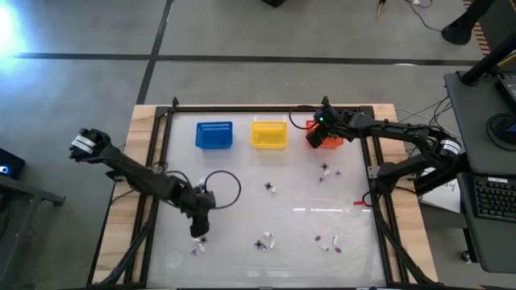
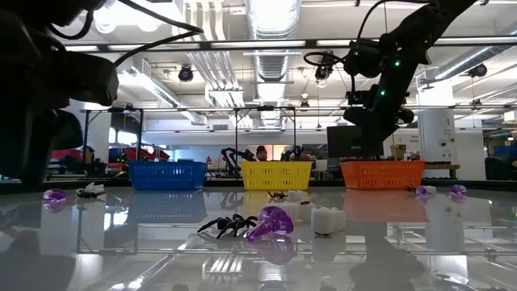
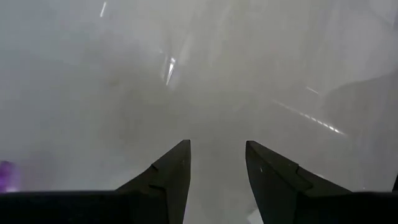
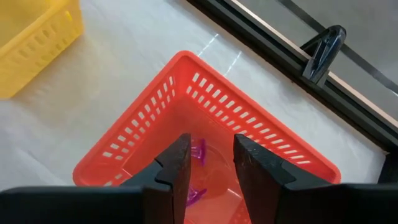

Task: Sort Halloween decoration
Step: Put the black spider toy into the blue basket

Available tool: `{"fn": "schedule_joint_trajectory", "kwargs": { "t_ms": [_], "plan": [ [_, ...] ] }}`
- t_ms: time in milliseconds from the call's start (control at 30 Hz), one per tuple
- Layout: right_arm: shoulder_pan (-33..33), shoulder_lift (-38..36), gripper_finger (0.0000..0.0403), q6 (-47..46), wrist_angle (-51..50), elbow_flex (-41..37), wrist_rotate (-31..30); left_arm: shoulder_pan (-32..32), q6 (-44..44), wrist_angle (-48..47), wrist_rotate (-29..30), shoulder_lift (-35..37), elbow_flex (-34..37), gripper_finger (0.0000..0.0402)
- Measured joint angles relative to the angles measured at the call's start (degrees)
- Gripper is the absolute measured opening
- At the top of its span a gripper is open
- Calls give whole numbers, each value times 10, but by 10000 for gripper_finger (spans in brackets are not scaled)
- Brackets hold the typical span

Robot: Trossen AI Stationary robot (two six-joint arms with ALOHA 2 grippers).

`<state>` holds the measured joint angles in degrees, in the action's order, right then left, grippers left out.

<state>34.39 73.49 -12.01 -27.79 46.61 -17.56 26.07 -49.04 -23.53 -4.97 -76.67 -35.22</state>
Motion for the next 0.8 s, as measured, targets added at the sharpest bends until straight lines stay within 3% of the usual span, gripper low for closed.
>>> {"fn": "schedule_joint_trajectory", "kwargs": {
  "t_ms": [333,533,800],
  "plan": [
    [-2,0,114,-12,-5,0,2,62,-38,13,0,-91,-64,136],
    [-5,0,114,-17,-7,0,85,82,-45,0,2,-133,-86,136],
    [-25,0,114,-28,-8,0,90,96,-78,-23,6,-147,-105,137]
  ]
}}
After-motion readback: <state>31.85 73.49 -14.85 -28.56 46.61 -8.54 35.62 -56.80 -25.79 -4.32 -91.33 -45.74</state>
